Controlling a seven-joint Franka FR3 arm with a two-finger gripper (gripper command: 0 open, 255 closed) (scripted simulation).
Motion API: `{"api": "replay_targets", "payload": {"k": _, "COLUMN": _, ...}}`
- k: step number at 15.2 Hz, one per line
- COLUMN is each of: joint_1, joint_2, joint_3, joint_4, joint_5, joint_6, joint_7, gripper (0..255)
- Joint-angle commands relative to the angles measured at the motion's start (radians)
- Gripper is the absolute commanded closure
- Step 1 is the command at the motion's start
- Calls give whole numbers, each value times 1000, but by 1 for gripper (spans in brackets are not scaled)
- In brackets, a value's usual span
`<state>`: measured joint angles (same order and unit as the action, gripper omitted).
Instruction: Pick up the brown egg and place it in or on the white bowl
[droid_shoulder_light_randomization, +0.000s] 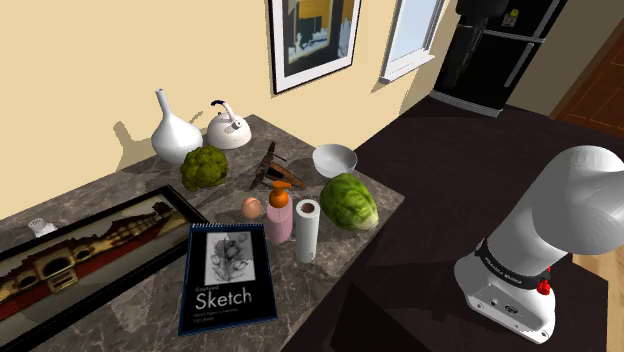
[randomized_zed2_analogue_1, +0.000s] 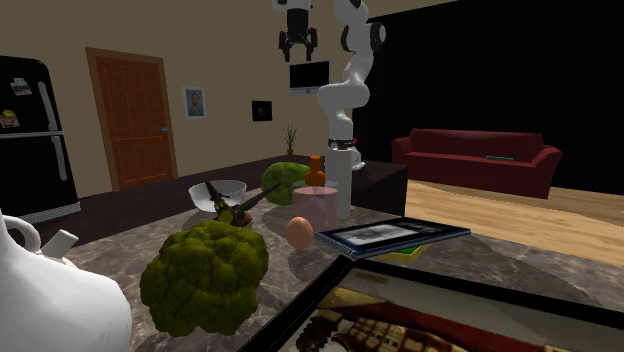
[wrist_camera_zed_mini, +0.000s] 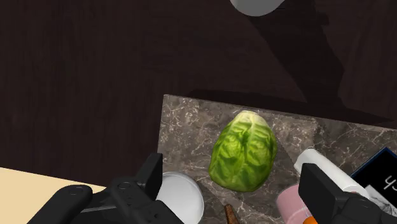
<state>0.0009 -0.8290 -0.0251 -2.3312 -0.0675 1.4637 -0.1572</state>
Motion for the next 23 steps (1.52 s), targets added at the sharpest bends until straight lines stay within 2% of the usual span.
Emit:
{"api": "replay_targets", "payload": {"k": 1, "joint_1": 0, "joint_2": 0, "joint_3": 0, "joint_4": 0, "joint_5": 0, "joint_6": 0, "joint_7": 0, "gripper": 0}}
{"api": "replay_targets", "payload": {"k": 12, "joint_1": 50, "joint_2": 206, "joint_3": 29, "joint_4": -160, "joint_5": 108, "joint_6": 385, "joint_7": 55, "gripper": 0}}
{"api": "replay_targets", "payload": {"k": 18, "joint_1": 85, "joint_2": 385, "joint_3": 47, "joint_4": -175, "joint_5": 171, "joint_6": 595, "joint_7": 65, "gripper": 0}}
{"api": "replay_targets", "payload": {"k": 23, "joint_1": 116, "joint_2": 559, "joint_3": 62, "joint_4": -147, "joint_5": 229, "joint_6": 756, "joint_7": 60, "gripper": 0}}
